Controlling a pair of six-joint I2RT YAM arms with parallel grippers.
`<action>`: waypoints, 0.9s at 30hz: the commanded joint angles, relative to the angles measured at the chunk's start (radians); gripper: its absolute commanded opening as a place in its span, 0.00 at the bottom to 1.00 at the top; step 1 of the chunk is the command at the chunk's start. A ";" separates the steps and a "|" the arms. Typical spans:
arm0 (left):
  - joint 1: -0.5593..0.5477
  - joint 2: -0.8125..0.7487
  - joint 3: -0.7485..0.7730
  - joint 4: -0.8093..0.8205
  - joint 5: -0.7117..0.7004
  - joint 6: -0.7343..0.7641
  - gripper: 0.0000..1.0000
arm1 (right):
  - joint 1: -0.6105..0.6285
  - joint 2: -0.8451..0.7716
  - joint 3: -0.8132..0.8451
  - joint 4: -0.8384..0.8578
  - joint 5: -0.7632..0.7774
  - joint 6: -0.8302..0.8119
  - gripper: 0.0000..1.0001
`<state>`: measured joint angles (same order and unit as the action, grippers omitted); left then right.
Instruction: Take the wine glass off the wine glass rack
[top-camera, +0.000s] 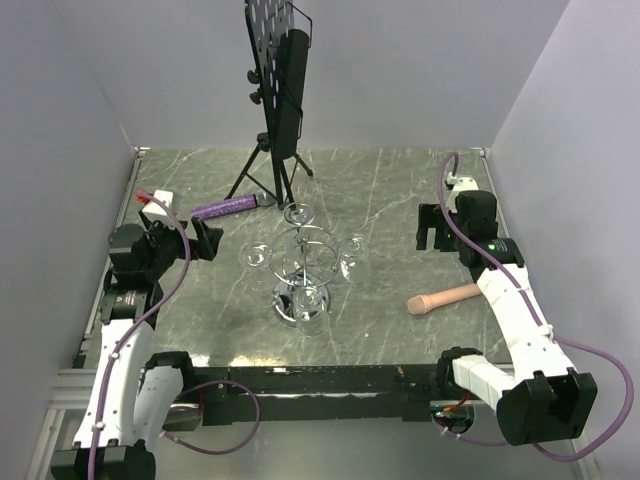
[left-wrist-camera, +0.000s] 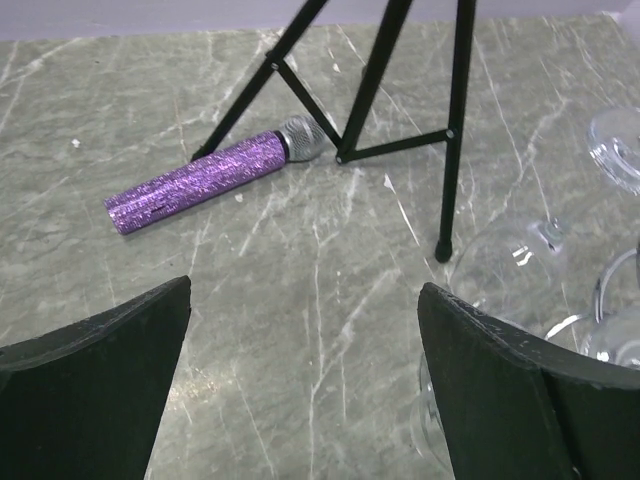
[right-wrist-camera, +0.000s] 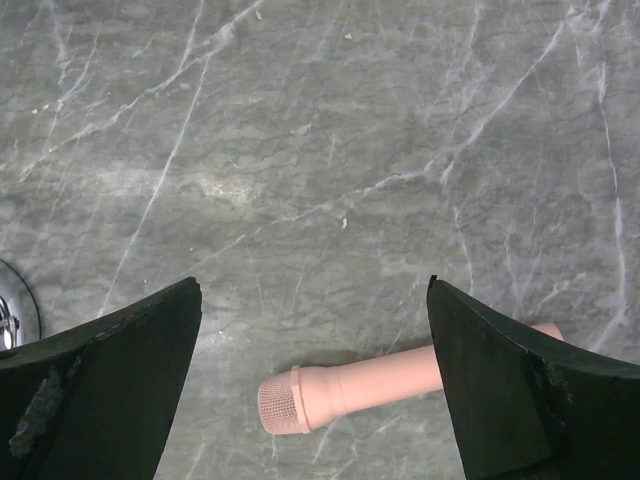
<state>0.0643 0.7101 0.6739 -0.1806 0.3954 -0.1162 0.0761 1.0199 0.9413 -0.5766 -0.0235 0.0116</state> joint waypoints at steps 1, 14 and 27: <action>0.002 -0.031 -0.008 -0.037 0.085 0.053 1.00 | -0.001 -0.001 0.020 0.046 -0.010 0.014 1.00; 0.003 -0.136 -0.020 -0.174 0.144 0.197 1.00 | -0.001 0.028 0.050 0.024 -0.073 -0.036 1.00; 0.002 -0.041 0.044 -0.444 0.560 0.625 0.96 | -0.001 0.046 0.070 0.007 -0.156 -0.070 1.00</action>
<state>0.0643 0.6540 0.6788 -0.5323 0.7811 0.3386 0.0761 1.0607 0.9504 -0.5716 -0.1478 -0.0402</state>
